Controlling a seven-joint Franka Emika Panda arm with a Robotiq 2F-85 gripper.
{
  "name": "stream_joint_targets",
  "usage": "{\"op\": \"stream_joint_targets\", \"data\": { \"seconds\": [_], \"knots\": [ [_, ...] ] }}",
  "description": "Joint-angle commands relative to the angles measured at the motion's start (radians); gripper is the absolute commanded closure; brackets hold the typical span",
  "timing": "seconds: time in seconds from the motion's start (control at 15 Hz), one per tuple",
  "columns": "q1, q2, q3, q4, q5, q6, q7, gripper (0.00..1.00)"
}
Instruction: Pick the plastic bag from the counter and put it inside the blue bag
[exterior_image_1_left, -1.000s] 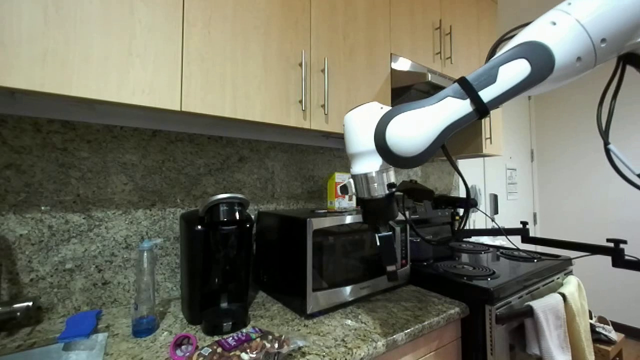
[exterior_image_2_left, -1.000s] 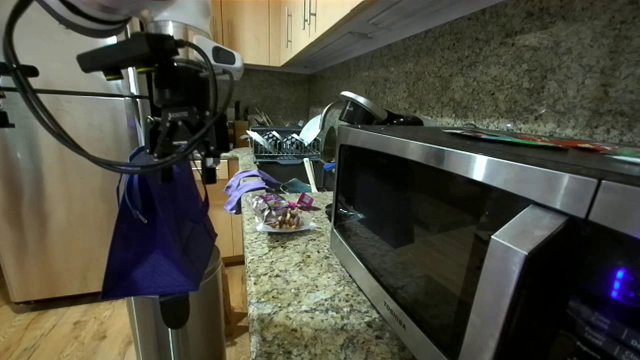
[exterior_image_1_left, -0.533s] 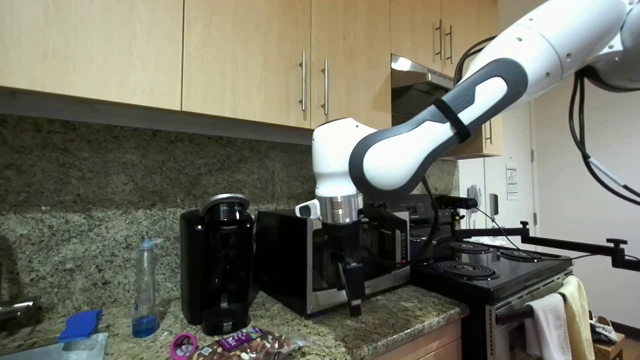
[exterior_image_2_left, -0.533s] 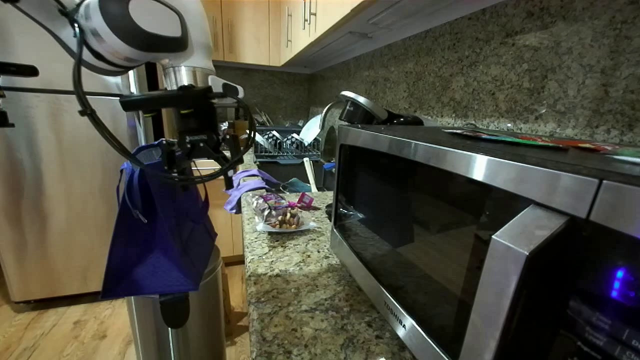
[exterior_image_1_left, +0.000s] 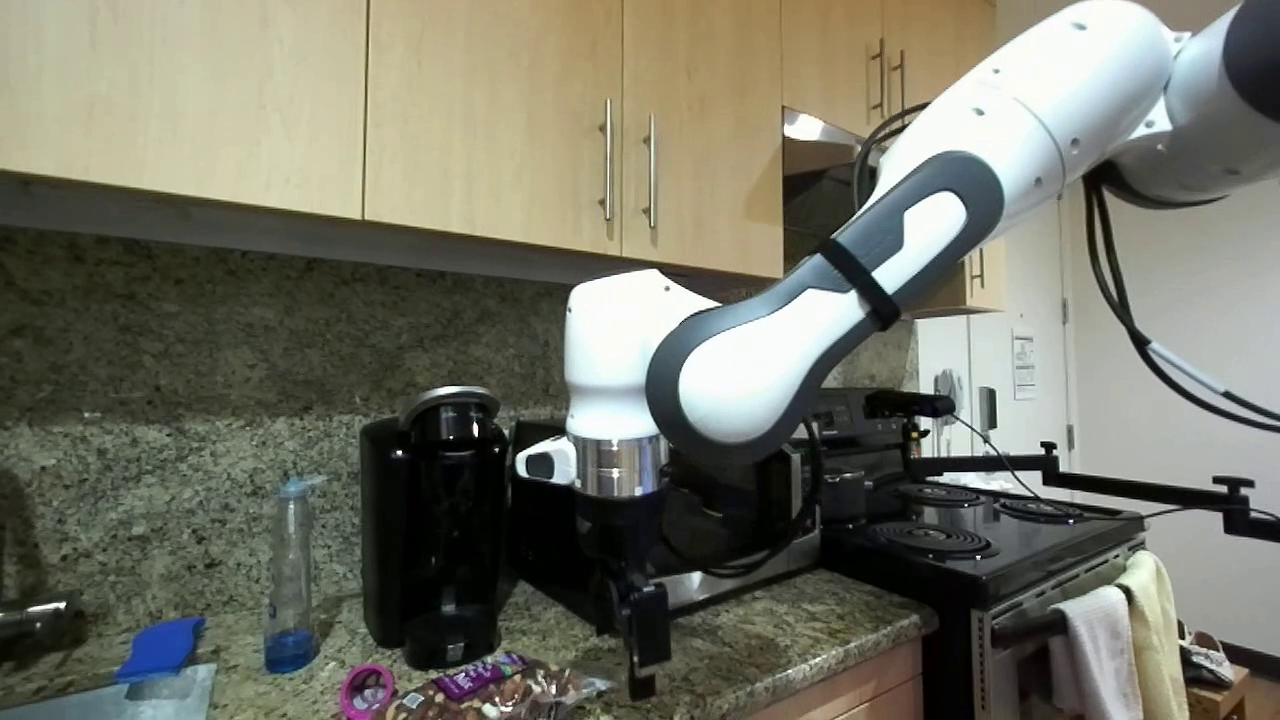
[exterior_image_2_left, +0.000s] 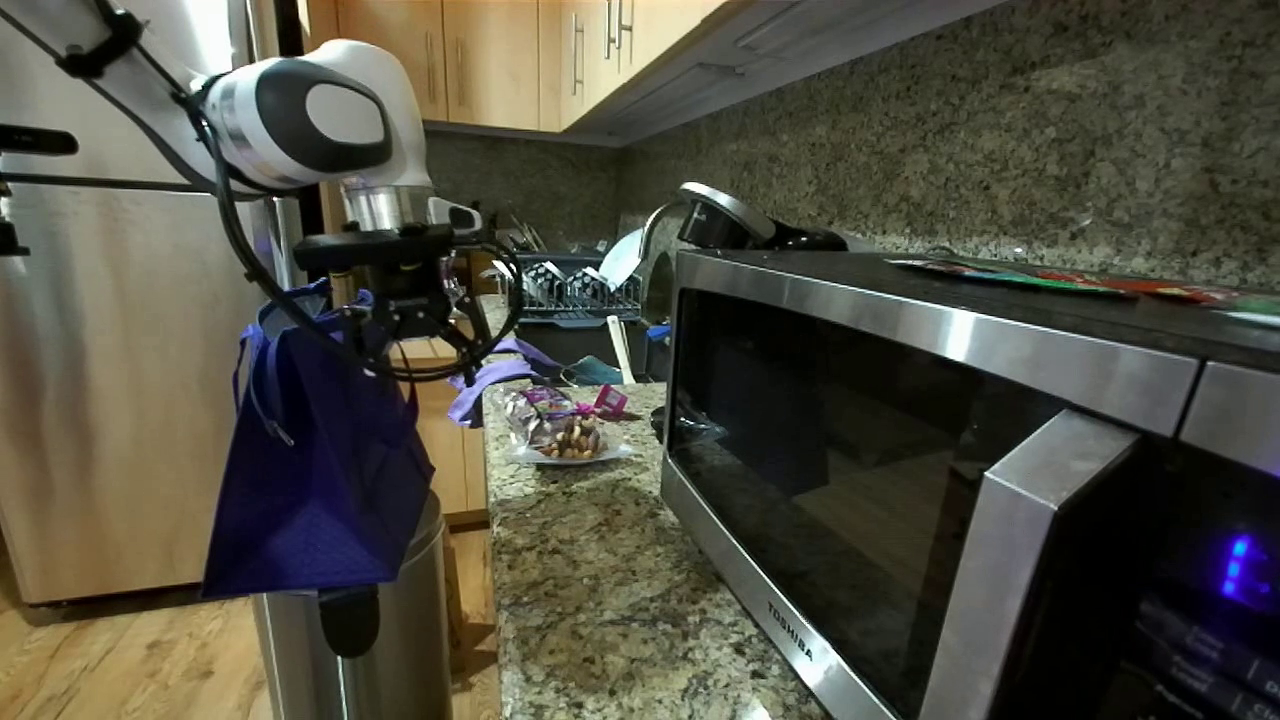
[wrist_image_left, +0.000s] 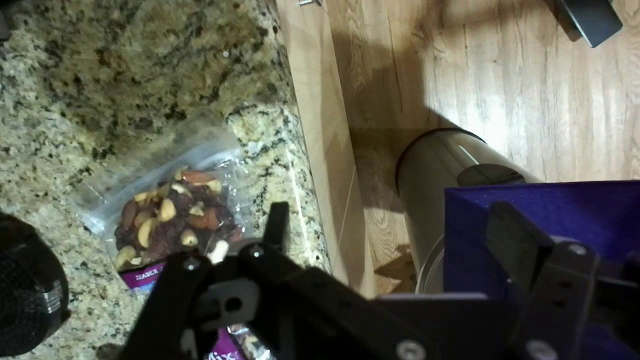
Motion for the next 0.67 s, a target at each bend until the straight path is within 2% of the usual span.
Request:
{"op": "stream_joint_targets", "data": {
  "seconds": [0.0,0.2,0.4,0.6],
  "knots": [
    [-0.010,0.004,0.009,0.007,0.002,-0.010,0.001,0.00],
    [-0.013,0.004,0.008,0.013,0.003,-0.018,0.001,0.00],
    [-0.013,0.055,0.014,0.036,-0.003,0.089,-0.032,0.00],
    [-0.002,0.121,0.013,0.073,-0.086,0.180,-0.033,0.00]
  ]
}}
